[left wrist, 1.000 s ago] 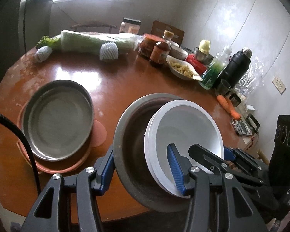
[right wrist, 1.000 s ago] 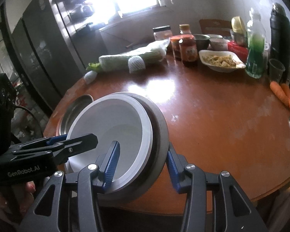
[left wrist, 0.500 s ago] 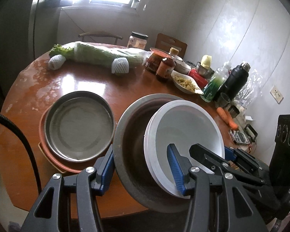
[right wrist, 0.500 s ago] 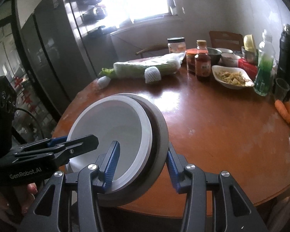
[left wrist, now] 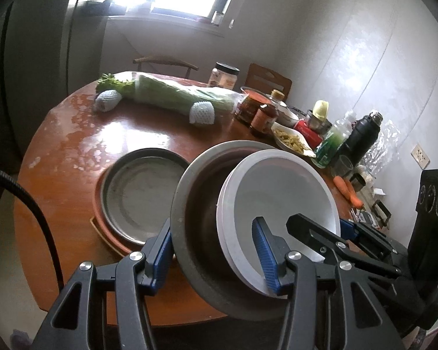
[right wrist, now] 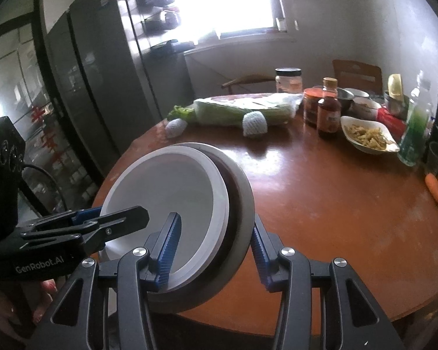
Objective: Organize plates and bowls
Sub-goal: 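Lift the steel bowl stack and carry it toward the plate stack with the right tool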
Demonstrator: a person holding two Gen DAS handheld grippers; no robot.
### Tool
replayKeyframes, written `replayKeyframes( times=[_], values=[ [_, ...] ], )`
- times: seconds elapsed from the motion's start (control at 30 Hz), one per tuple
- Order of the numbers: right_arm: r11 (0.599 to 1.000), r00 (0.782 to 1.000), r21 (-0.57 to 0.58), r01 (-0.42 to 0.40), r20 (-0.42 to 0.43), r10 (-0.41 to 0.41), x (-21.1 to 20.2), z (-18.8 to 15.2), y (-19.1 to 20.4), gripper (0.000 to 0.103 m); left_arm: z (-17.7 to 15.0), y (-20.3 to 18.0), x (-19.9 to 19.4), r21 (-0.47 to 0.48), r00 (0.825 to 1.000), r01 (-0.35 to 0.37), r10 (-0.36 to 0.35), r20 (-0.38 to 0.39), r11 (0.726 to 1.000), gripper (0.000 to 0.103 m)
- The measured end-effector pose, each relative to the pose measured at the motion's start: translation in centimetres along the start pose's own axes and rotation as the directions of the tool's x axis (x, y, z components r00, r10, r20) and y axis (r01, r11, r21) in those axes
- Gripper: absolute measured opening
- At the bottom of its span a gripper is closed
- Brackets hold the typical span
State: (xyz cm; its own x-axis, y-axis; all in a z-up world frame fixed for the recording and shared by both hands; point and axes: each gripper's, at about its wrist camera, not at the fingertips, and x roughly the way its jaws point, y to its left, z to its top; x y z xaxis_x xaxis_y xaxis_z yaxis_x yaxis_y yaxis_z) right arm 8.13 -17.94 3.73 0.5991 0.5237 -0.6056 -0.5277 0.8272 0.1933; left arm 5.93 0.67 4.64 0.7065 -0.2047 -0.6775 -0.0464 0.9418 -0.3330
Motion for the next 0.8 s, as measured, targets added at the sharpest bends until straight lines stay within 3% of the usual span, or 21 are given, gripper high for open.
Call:
replayKeyframes(
  times=[0.47, 0.8],
  values=[
    [0.995, 0.999, -0.09, -0.041, 0.017, 0.042, 2.6, 3.0, 4.0, 0.048, 1.7, 4.5, -1.2, -0.062, 0.997, -0.039, 0.042, 0.057, 0.997, 0.052],
    [0.989, 0.998, -0.132, -0.06, -0.004, 0.06, 6.4, 4.4, 6.2, 0.048, 2.4, 8.2, 0.5, -0.103, 0.997, -0.066, 0.071, 0.042, 0.993, 0.051]
  ],
)
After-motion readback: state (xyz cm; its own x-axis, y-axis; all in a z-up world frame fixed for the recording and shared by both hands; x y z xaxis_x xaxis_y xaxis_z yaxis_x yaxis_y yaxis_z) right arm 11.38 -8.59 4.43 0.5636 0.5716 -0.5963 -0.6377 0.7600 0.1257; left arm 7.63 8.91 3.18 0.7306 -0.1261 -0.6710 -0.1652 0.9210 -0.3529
